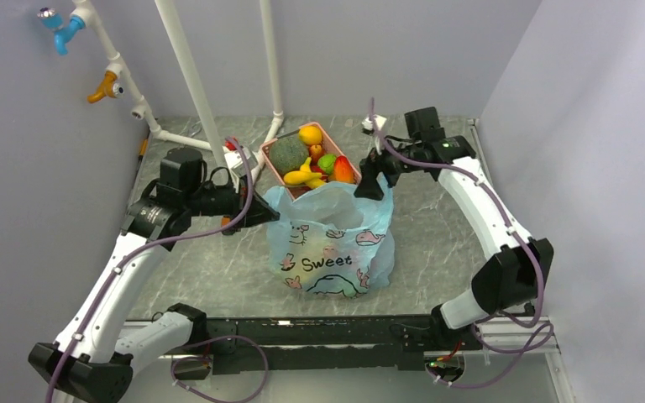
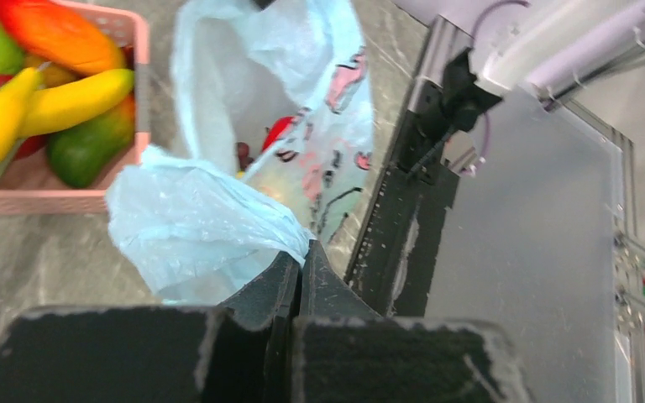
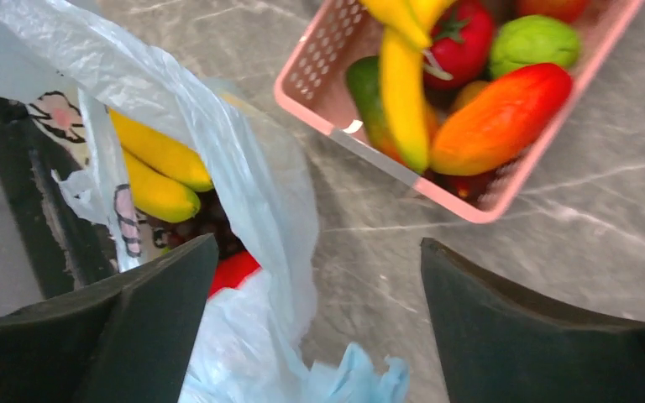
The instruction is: Place the fake fruits into the plastic bag and tie a complex knot
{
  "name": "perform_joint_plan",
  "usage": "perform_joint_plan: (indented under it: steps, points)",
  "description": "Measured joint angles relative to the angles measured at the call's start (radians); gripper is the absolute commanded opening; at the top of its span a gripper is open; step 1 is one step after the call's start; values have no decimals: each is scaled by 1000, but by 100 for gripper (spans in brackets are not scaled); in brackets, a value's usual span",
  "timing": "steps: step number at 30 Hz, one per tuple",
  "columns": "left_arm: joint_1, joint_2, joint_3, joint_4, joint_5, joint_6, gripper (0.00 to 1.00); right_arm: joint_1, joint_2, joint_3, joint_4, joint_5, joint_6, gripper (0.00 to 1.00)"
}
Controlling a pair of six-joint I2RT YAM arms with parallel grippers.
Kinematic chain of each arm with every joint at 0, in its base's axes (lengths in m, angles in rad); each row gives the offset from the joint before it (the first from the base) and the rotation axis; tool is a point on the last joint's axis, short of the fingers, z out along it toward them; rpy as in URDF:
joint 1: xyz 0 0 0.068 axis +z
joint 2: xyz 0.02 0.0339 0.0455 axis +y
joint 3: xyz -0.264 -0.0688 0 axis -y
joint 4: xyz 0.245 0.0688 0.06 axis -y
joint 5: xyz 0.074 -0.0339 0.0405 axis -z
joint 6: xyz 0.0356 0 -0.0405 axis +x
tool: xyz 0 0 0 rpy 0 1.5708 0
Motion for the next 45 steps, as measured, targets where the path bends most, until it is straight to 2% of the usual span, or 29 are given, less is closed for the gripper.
perform_joint_plan:
  steps: [6, 11, 16, 17, 18, 21, 22, 26, 29, 32, 34, 35, 36, 37, 38, 39, 42, 45]
  points:
    - [49, 1, -12, 59, -35, -51, 0, -123, -166, -30, -34, 11, 84, 97]
    - [60, 69, 21, 69, -30, -52, 0, -124, -365, -117, -57, 77, 138, 94]
    - [69, 70, 22, 62, -28, -47, 0, -139, -381, -199, -44, 156, 238, 90]
    - [69, 64, 22, 61, -28, -46, 0, -146, -361, -213, -27, 156, 259, 82]
    - [69, 56, 22, 60, -29, -44, 0, -156, -341, -228, -9, 149, 281, 66]
    - [69, 35, 21, 59, -31, -40, 0, -184, -296, -274, 65, 90, 343, 10]
    - [69, 32, 21, 57, -35, -39, 0, -191, -294, -291, 94, 65, 364, 0]
    - [89, 53, 69, -1, -51, -5, 0, -211, -323, -310, 169, -48, 426, 0]
    - [123, 117, 220, -75, -64, 52, 0, -242, -384, -270, 172, -106, 430, 0]
    - [143, 159, 371, -165, -69, 175, 0, -264, -445, -213, 180, -152, 427, 0]
    - [145, 151, 383, -227, -70, 264, 1, -266, -492, -209, 191, -179, 425, 0]
    - [146, 143, 369, -261, -70, 303, 12, -266, -510, -214, 195, -190, 425, 0]
    - [147, 136, 351, -290, -71, 336, 34, -266, -520, -223, 201, -200, 426, 0]
    - [150, 133, 332, -330, -72, 372, 49, -264, -529, -236, 208, -211, 430, 0]
    - [152, 135, 323, -374, -74, 402, 61, -265, -534, -247, 216, -220, 436, 0]
    - [154, 144, 323, -406, -73, 421, 69, -264, -537, -256, 228, -231, 446, 0]
    - [158, 187, 392, -447, -56, 440, 75, -254, -520, -276, 271, -249, 484, 0]
    - [146, 235, 532, -375, -18, 386, 77, -231, -515, -282, 307, -251, 516, 0]
